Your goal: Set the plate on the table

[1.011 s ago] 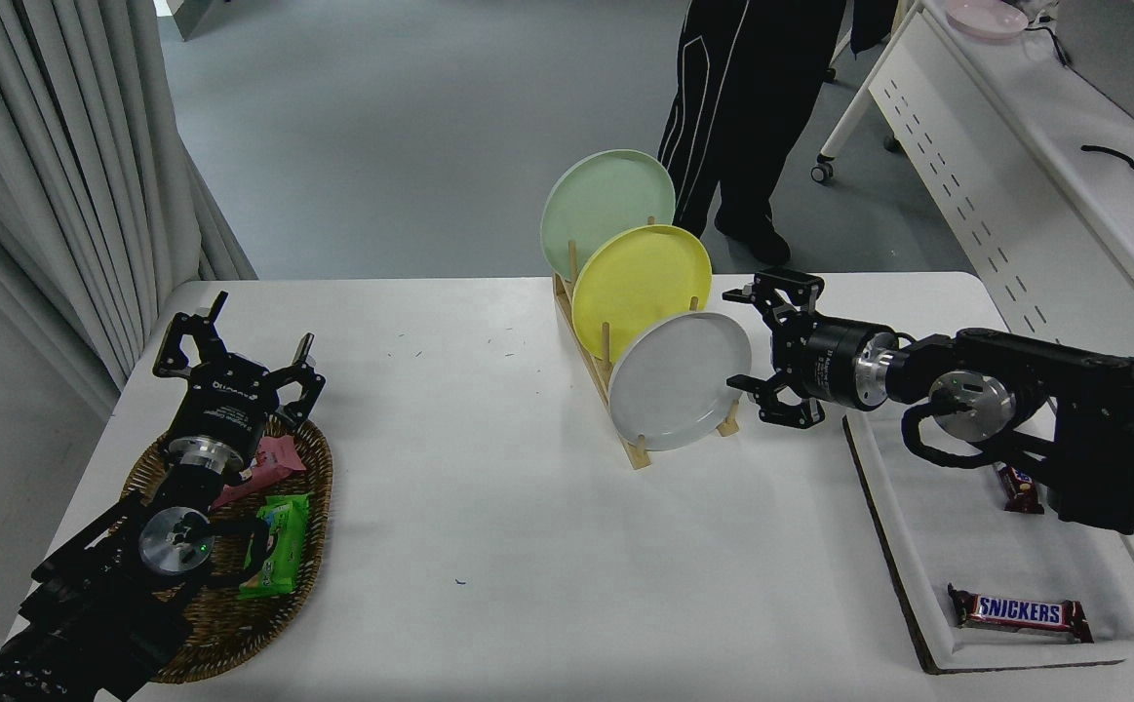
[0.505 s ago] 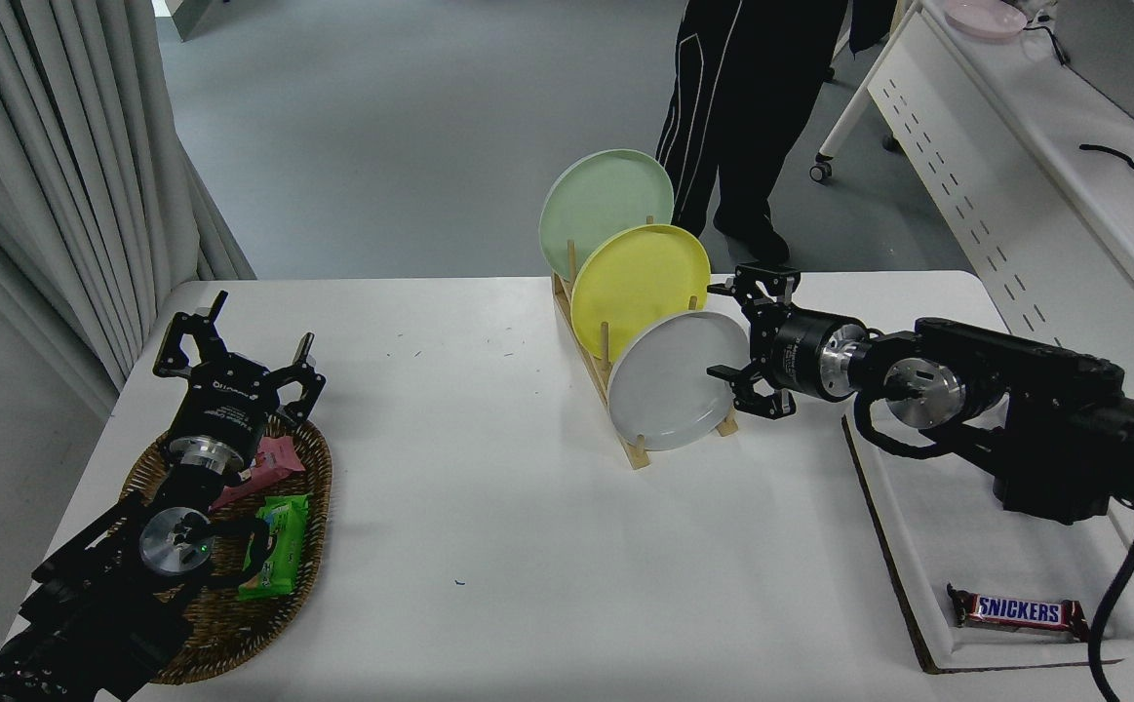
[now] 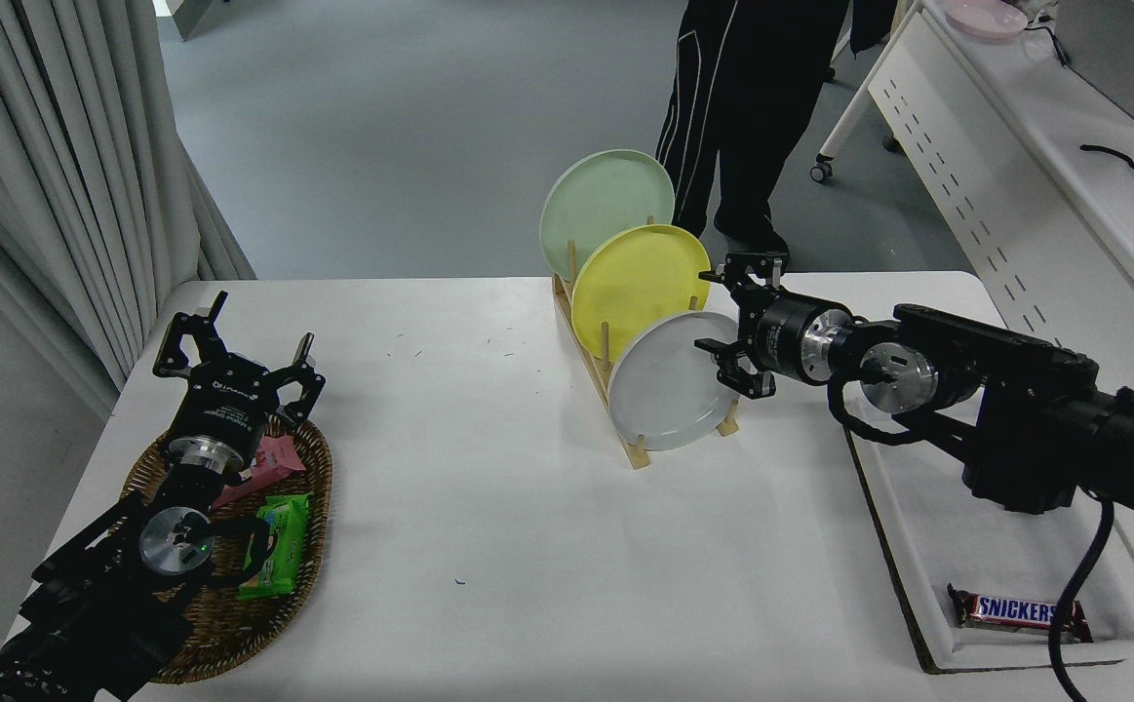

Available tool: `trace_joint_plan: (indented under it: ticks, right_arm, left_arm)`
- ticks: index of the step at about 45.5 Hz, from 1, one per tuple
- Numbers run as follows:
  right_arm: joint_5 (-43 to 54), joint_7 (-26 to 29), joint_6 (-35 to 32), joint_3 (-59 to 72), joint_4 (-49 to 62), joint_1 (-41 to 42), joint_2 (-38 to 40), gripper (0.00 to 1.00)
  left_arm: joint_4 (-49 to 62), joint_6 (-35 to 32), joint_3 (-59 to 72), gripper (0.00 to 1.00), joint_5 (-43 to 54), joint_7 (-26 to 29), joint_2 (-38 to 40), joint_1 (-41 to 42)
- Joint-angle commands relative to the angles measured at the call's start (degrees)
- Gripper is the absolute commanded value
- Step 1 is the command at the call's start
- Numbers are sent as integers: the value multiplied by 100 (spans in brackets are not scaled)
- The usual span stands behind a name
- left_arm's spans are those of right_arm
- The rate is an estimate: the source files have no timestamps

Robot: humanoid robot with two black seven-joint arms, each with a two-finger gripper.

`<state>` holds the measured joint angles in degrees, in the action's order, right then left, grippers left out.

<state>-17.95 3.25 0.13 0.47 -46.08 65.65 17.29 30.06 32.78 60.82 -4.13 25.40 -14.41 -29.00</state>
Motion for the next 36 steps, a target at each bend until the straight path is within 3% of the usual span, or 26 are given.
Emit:
trace_joint_plan:
  ticks: [1,9,14,22,29,33,36]
  right_arm:
    - [-94,369,4,-47,20,9,-41,73]
    - [-94,405,-4,-56,64,26,-121,73]
    - [-94,431,-57,-108,99,35,-121,82]
    - [-77,703,-66,-135,196,35,-199,82]
    - [-59,712,-66,-231,266,35,-208,72]
    - [-24,712,-75,-354,266,35,-252,61]
    - [-7,712,-83,-468,266,27,-252,60]
  left_arm:
    - [0,0,0,100,0,0,0,0]
    - [0,0,0,100,0,0,0,0]
    - [0,0,0,100,0,0,0,0]
    - [0,0,0,100,0,0,0,0]
    - [0,0,0,100,0,0,0,0]
    - [0,0,0,100,0,0,0,0]
    - [0,0,0,100,0,0,0,0]
